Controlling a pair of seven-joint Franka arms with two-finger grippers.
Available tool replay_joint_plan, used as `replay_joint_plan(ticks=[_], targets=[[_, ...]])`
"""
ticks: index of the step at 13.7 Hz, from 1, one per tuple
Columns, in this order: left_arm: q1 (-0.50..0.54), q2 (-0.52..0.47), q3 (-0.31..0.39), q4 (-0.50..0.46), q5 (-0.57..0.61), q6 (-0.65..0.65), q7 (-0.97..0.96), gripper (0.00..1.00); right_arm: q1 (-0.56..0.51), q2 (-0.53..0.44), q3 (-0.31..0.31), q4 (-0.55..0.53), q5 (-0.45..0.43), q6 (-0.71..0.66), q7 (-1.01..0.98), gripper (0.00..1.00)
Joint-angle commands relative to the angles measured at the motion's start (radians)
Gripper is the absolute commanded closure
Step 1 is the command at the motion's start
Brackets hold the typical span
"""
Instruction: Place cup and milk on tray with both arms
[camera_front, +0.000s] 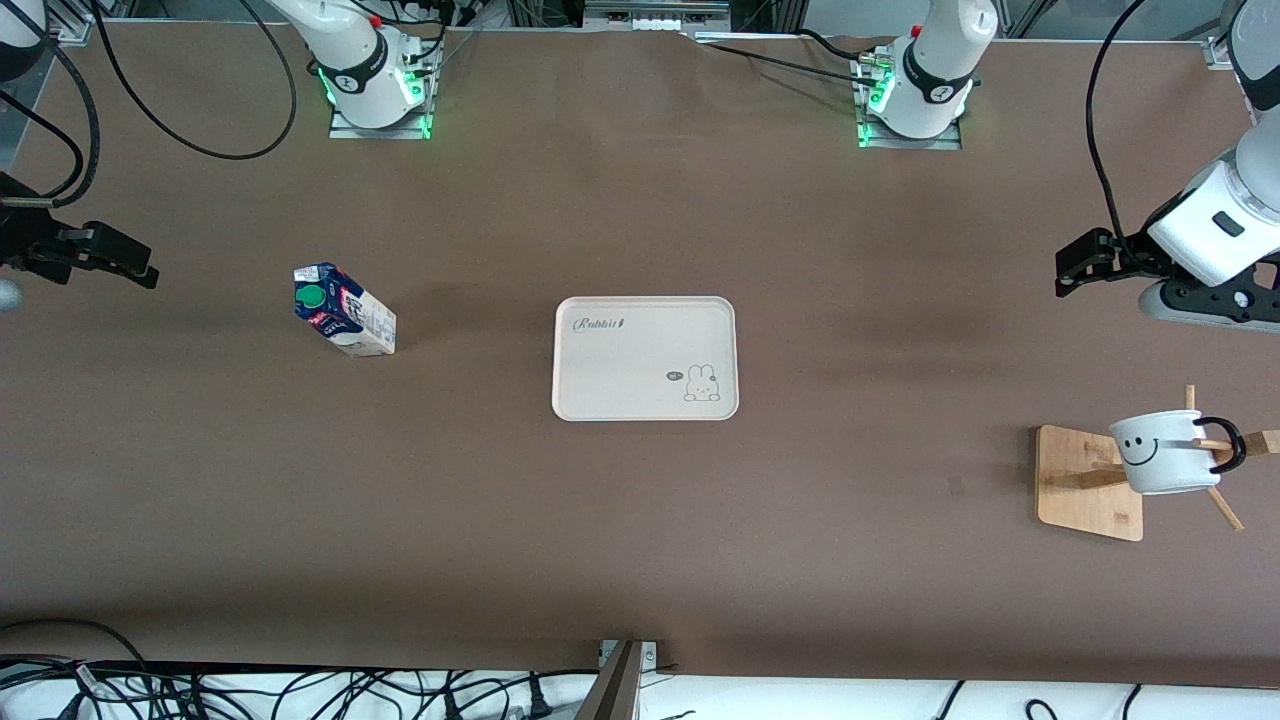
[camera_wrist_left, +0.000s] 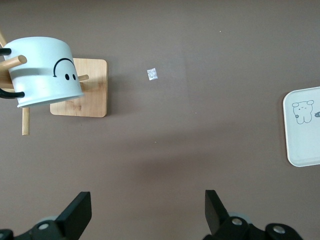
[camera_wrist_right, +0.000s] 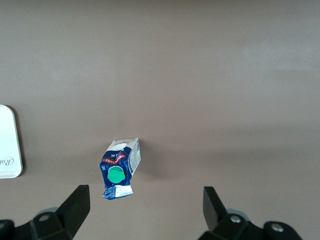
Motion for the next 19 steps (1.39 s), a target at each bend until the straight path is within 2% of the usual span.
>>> replay_joint_plan(ticks=[1, 6, 11, 14, 19], targets=[[-0.003, 0.008, -0.003, 0.031, 0.0, -0.026, -0.017, 0.0, 0.003, 0.024, 0.002, 0.013, 0.0, -0.015, 0.001, 0.0], [-0.003, 0.008, -0.004, 0.031, 0.0, -0.026, -0.017, 0.0, 0.003, 0.041, 0.002, 0.005, 0.0, -0.035, -0.008, 0.0], [-0.002, 0.01, -0.004, 0.031, 0.0, -0.026, -0.017, 0.0, 0.009, 0.058, 0.008, 0.005, 0.003, -0.205, -0.008, 0.0], [-0.002, 0.008, -0.004, 0.031, 0.0, -0.027, -0.017, 0.0, 0.055, 0.074, 0.008, 0.005, 0.009, -0.271, -0.011, 0.0], [-0.002, 0.008, -0.004, 0.031, 0.0, -0.027, -0.017, 0.0, 0.078, 0.087, 0.008, 0.002, 0.124, -0.245, -0.002, 0.0]])
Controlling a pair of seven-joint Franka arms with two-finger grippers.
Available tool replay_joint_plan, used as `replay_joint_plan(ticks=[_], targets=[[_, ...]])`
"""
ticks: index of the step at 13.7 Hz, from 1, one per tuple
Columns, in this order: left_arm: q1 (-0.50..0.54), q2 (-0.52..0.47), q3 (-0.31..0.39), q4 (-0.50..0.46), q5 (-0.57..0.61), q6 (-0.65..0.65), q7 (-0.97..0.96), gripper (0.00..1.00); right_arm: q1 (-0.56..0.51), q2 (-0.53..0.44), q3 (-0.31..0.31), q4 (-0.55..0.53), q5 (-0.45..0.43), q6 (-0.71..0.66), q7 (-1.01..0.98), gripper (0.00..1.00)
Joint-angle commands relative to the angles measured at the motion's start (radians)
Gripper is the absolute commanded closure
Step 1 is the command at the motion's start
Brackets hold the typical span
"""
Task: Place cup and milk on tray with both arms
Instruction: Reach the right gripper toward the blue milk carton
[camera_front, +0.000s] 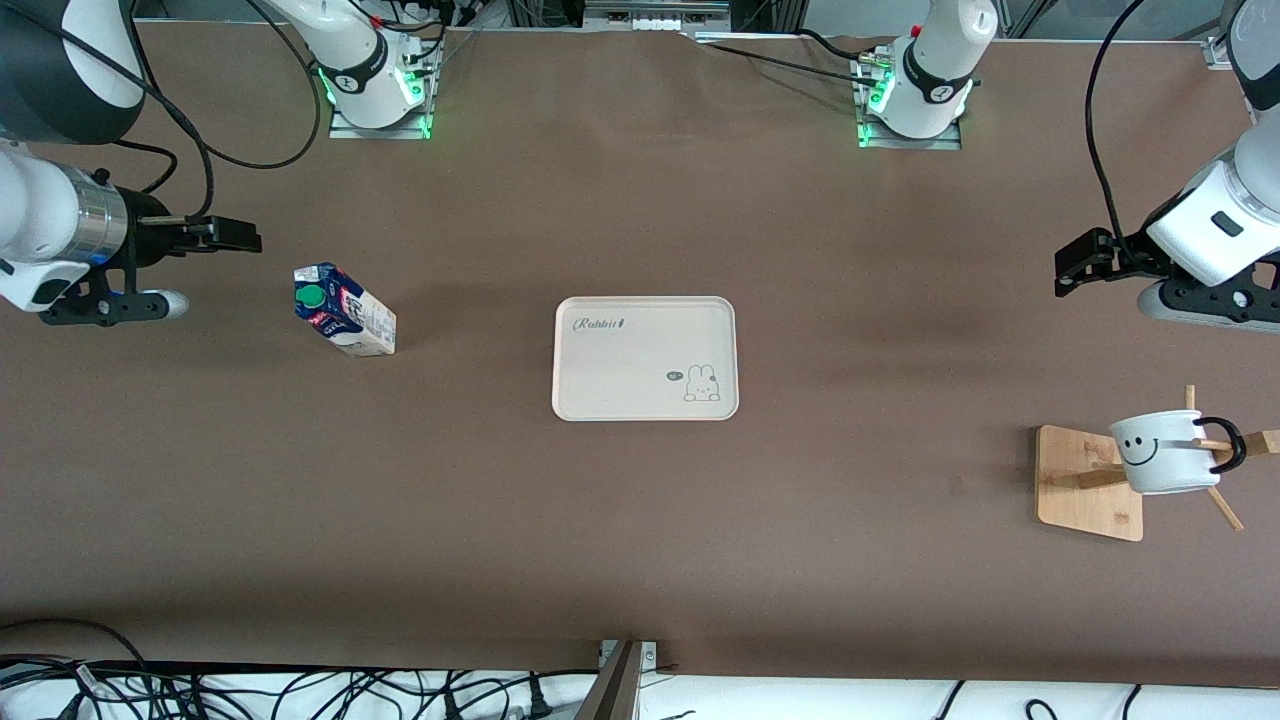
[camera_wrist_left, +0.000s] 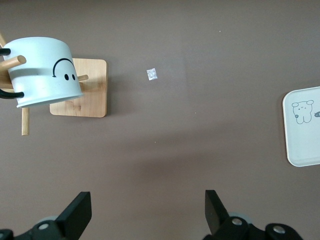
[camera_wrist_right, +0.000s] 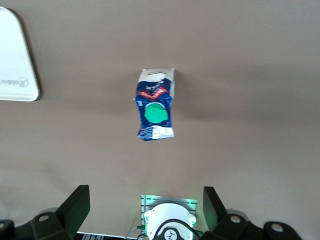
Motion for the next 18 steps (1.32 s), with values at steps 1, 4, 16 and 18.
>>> replay_joint_plan(ticks=[1, 4, 16, 18], targets=[[-0.001, 0.008, -0.004, 0.031, 0.0, -0.027, -0.016, 0.0, 0.011, 0.009, -0.002, 0.001, 0.033, 0.013, 0.0, 0.0], [-0.001, 0.008, -0.004, 0.031, 0.0, -0.026, -0.016, 0.0, 0.034, 0.007, -0.001, -0.038, 0.033, 0.049, 0.0, 0.0], [-0.001, 0.008, -0.004, 0.031, 0.0, -0.026, -0.016, 0.0, 0.05, -0.022, -0.016, -0.199, 0.032, 0.27, -0.006, 0.0], [-0.001, 0.01, -0.002, 0.031, 0.0, -0.024, -0.016, 0.0, 0.05, -0.027, -0.016, -0.211, 0.029, 0.284, -0.007, 0.0]])
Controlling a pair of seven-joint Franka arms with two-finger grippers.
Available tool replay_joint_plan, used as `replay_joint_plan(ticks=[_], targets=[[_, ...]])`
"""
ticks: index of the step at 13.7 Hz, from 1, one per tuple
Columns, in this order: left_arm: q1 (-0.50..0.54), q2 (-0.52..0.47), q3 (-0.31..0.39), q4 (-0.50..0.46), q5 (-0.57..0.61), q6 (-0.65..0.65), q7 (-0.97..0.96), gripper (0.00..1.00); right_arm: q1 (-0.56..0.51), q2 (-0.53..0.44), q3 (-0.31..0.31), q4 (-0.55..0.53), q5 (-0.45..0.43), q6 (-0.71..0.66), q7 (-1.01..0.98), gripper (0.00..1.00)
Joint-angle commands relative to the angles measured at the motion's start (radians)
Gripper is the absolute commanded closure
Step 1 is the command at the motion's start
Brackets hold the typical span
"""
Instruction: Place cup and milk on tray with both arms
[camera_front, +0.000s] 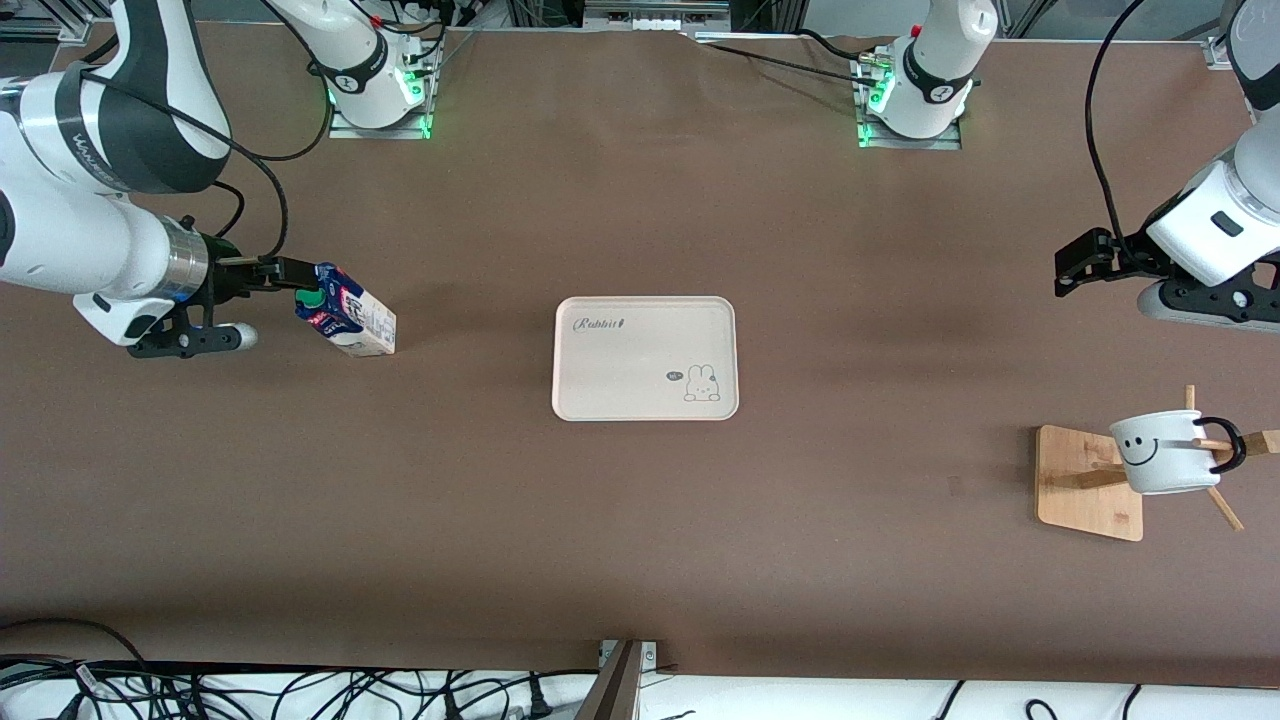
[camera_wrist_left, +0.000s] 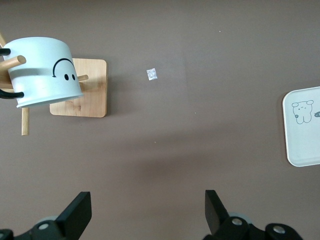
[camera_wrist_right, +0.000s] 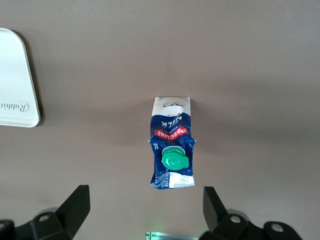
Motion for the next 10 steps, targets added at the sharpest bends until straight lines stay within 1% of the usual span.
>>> replay_joint_plan(ticks=[1, 4, 10], targets=[[-0.001, 0.01, -0.002, 0.031, 0.0, -0.024, -0.017, 0.0, -0.002, -0.033, -0.004, -0.057, 0.01, 0.04, -0.007, 0.0], [-0.001, 0.01, -0.002, 0.031, 0.0, -0.024, -0.016, 0.0, -0.002, -0.03, -0.002, -0.133, 0.01, 0.124, -0.007, 0.0], [-0.001, 0.008, -0.004, 0.031, 0.0, -0.024, -0.016, 0.0, -0.003, -0.03, -0.005, -0.148, 0.012, 0.135, -0.007, 0.0]])
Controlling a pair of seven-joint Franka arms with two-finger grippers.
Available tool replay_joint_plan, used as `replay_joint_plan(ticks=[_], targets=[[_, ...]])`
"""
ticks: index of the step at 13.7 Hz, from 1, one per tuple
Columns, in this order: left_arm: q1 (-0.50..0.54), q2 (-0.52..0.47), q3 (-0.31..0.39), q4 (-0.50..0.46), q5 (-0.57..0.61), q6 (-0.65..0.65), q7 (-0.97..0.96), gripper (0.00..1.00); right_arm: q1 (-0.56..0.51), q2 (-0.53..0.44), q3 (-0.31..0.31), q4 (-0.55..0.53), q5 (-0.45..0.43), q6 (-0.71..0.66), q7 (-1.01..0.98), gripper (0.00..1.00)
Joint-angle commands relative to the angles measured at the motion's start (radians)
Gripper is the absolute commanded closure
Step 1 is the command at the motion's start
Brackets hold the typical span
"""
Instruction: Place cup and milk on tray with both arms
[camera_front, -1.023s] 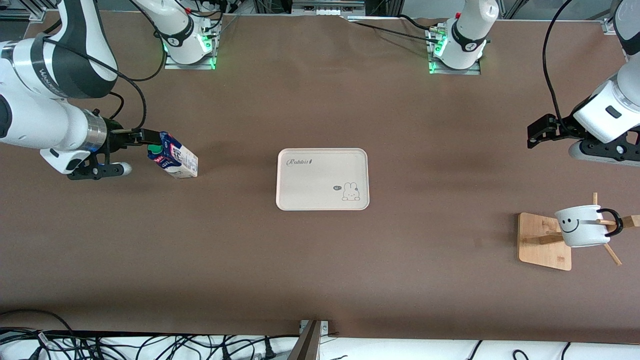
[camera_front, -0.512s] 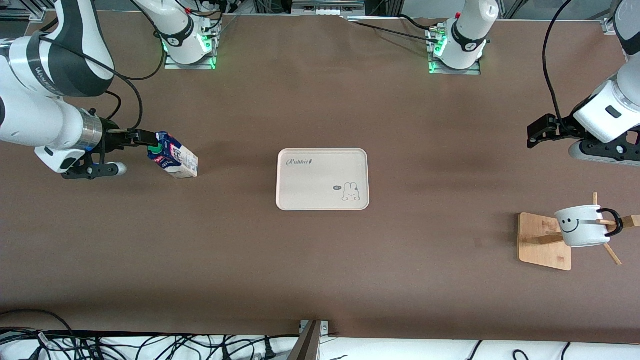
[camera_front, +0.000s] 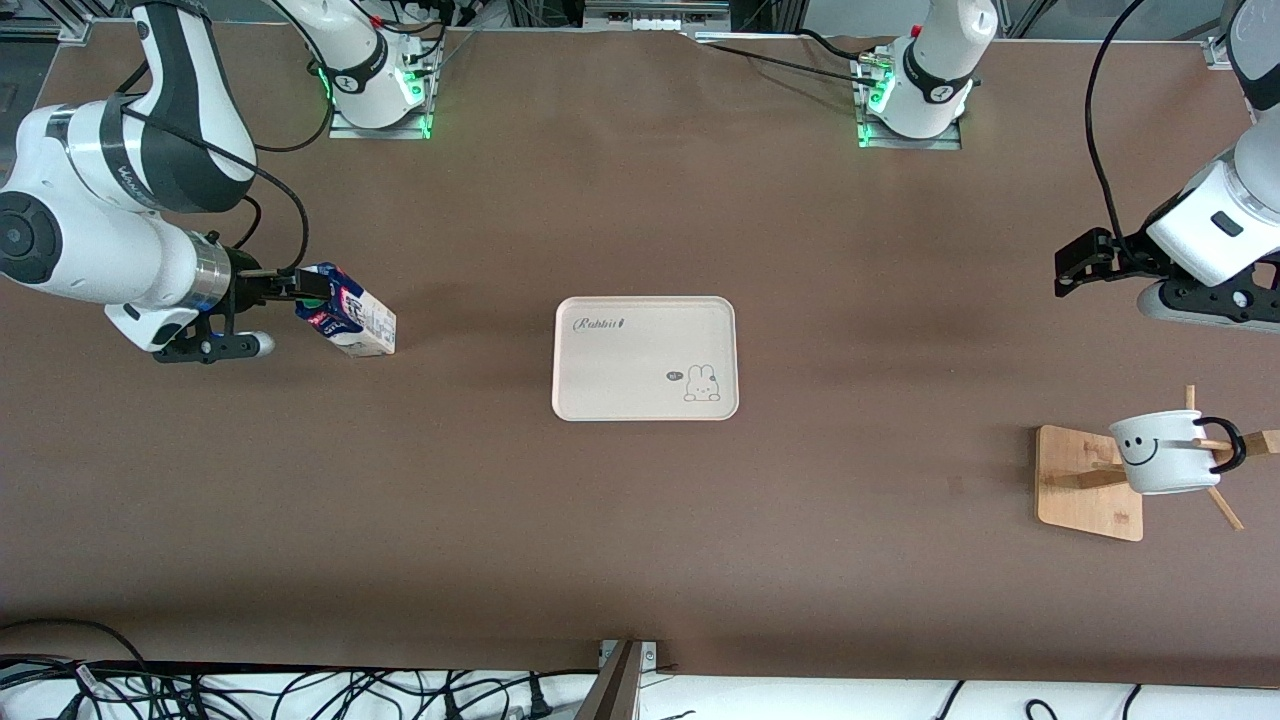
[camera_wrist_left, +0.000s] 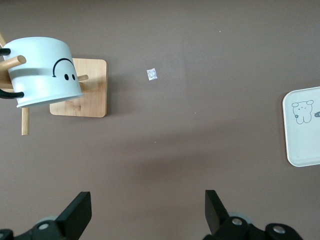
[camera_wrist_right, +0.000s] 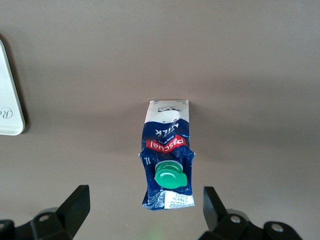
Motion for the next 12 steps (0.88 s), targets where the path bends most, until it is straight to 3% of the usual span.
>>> replay_joint_plan(ticks=[1, 12], targets=[[-0.001, 0.01, -0.002, 0.03, 0.0, -0.024, -0.015, 0.0, -0.006, -0.026, -0.011, -0.035, 0.012, 0.028, -0.009, 0.0], [-0.001, 0.01, -0.004, 0.03, 0.0, -0.024, -0.015, 0.0, -0.025, 0.049, -0.026, -0.036, 0.01, 0.091, -0.012, 0.0]])
